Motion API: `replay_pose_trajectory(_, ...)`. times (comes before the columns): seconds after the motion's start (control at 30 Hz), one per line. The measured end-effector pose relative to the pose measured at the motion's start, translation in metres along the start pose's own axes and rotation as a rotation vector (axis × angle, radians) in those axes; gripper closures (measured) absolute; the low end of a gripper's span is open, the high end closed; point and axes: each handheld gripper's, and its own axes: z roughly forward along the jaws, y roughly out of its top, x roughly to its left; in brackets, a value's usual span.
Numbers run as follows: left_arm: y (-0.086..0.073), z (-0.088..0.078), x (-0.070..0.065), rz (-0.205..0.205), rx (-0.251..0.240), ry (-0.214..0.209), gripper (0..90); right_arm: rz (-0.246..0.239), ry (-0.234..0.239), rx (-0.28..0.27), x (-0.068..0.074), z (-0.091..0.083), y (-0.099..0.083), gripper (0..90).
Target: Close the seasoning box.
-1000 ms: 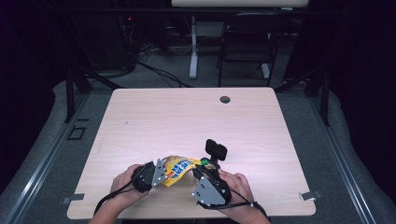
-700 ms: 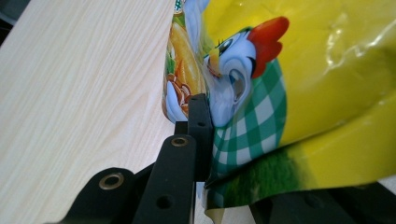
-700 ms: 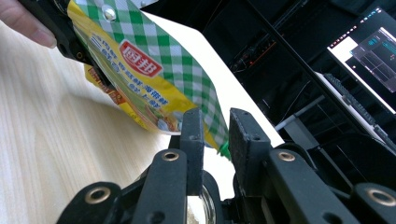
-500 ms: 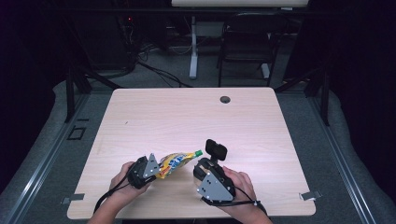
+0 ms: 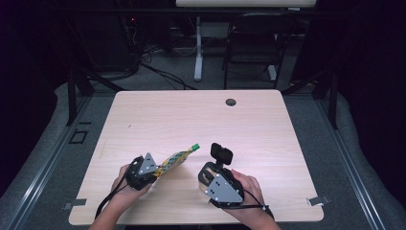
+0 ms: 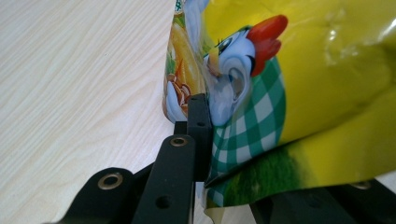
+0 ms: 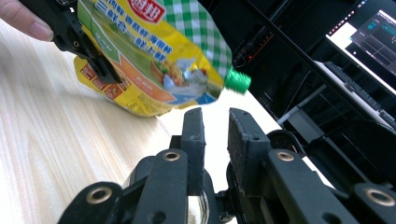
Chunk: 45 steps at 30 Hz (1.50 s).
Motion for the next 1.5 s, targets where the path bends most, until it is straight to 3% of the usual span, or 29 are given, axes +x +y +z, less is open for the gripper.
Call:
replay_pose_trajectory(0.17,-0.006,-0.001,0.011,-0.102,-0.03,-0.043,83.7,0.023,-0.003,-0.001,-0.003,0.0,-0.003,76.3)
replay_pose_trajectory(0.37,-0.013,-0.001,0.022,-0.207,-0.05,-0.059,82.8,0.039,-0.004,0.005,-0.004,0.0,-0.006,76.4)
replay_pose_trajectory(0.6,-0.018,-0.001,0.028,-0.285,-0.057,-0.073,80.7,0.051,-0.003,0.006,-0.004,0.002,-0.008,76.3)
replay_pose_trajectory(0.77,-0.02,-0.001,0.031,-0.298,-0.044,-0.069,78.5,0.053,-0.001,0.01,-0.003,0.002,-0.009,76.4)
replay_pose_trajectory(1.03,-0.023,-0.004,0.034,-0.319,-0.068,-0.065,73.0,0.064,-0.004,0.014,-0.005,0.001,-0.01,76.4)
replay_pose_trajectory(1.2,-0.024,-0.009,0.035,-0.317,-0.065,-0.061,67.2,0.075,0.004,0.018,-0.006,0.002,-0.012,76.0)
replay_pose_trajectory(1.33,-0.024,-0.01,0.033,-0.33,-0.084,-0.028,61.5,0.092,0.011,0.024,-0.006,0.004,-0.013,75.0)
replay_pose_trajectory(1.37,-0.025,-0.011,0.033,-0.329,-0.084,-0.047,59.8,0.094,0.015,0.024,-0.006,0.004,-0.013,74.8)
replay_pose_trajectory(1.5,-0.025,-0.015,0.033,-0.334,-0.093,-0.036,54.8,0.102,0.021,0.023,-0.006,0.005,-0.014,73.1)
